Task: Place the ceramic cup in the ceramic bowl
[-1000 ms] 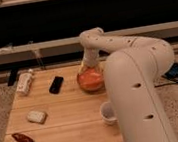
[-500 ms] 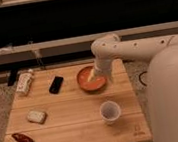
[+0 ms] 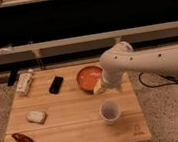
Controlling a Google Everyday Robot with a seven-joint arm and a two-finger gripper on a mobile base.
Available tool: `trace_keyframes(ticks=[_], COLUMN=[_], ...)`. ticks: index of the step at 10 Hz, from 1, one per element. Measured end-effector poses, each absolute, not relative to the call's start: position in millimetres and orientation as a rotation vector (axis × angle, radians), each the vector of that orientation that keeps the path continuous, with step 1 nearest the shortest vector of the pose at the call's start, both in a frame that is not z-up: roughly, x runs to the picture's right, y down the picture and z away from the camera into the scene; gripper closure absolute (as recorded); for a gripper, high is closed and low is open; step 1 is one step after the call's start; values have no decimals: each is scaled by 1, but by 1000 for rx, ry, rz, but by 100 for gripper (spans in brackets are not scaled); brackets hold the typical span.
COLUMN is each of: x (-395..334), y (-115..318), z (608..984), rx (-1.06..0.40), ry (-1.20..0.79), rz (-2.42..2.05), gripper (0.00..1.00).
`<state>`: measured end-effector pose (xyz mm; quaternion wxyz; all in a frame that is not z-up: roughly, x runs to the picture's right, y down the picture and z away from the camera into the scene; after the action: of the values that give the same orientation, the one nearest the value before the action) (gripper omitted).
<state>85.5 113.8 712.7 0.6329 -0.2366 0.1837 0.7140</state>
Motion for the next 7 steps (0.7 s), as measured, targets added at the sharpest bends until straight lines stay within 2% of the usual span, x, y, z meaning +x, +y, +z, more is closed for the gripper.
trace_keyframes(ticks=[2, 7], x=[95, 101], y=[140, 178], z=[700, 719], rx=[-557, -630], ry=[446, 508], rz=[1641, 1661], gripper=[20, 20])
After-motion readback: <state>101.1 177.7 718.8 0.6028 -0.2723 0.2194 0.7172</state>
